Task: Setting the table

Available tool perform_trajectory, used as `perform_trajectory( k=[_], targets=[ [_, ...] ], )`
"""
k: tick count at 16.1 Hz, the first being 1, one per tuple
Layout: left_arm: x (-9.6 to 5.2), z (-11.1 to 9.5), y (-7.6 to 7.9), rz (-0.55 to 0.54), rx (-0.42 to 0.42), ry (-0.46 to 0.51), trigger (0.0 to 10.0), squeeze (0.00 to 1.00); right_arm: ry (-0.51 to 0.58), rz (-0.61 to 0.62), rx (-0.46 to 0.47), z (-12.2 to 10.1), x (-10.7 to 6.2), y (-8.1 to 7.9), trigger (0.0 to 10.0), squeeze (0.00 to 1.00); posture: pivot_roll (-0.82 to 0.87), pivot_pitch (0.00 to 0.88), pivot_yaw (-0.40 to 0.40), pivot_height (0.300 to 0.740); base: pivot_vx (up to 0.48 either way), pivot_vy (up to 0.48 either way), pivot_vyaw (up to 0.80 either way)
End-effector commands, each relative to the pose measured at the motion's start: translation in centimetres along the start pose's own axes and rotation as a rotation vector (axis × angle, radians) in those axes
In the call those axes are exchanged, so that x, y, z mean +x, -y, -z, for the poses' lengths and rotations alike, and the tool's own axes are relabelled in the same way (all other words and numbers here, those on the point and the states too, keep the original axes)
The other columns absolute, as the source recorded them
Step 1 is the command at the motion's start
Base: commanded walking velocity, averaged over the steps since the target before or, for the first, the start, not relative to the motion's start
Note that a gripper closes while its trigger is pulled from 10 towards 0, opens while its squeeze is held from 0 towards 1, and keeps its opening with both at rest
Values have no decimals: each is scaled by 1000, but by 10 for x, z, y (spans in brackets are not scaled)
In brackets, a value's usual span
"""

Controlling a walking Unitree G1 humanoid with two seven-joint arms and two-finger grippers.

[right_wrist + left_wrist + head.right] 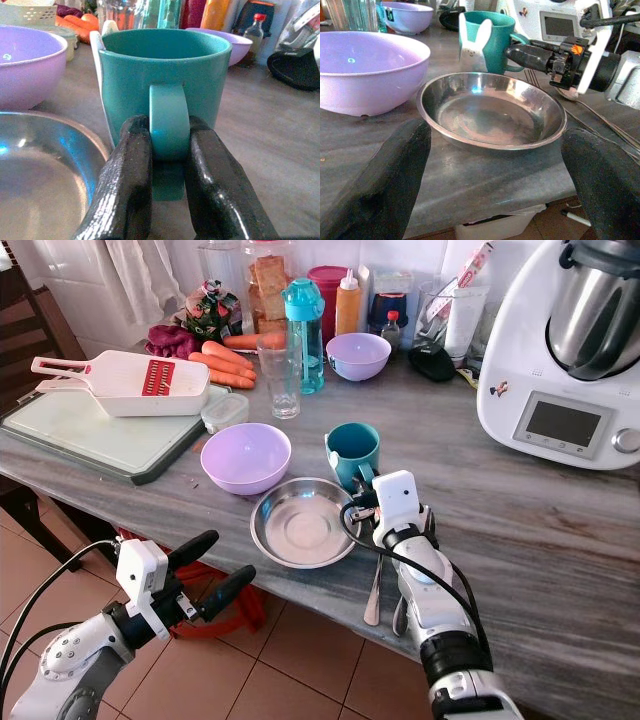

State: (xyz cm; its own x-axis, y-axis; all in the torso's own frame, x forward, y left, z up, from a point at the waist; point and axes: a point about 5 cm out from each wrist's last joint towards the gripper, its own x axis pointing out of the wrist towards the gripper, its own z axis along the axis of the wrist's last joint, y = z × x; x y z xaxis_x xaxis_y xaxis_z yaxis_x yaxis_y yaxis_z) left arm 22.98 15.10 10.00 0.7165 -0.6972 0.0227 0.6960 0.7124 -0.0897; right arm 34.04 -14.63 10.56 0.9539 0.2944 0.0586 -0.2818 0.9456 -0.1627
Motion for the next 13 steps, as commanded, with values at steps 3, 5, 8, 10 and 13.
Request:
perform_trajectory(
  k=[3,5,8,10,13],
  targets=[
    [-1,-1,0,4,9,-5,10000,0,36,30,-3,-6,5,6,10000,1000,67,70,42,740,0,0,0],
    [-1,0,-1,5,8,-4,10000,0,38,43,3,-6,5,8,10000,1000,67,66,42,740,0,0,0],
    [0,1,-1,9,8,-5,10000,0,50,54,6,-6,5,10,10000,1000,67,65,44,740,0,0,0],
    [1,1,0,11,8,-7,10000,0,59,59,14,-6,5,11,10000,1000,65,62,47,740,0,0,0],
    [3,1,0,10,7,-3,10000,0,105,68,15,-16,7,12,10000,1000,60,56,49,740,0,0,0]
  ],
)
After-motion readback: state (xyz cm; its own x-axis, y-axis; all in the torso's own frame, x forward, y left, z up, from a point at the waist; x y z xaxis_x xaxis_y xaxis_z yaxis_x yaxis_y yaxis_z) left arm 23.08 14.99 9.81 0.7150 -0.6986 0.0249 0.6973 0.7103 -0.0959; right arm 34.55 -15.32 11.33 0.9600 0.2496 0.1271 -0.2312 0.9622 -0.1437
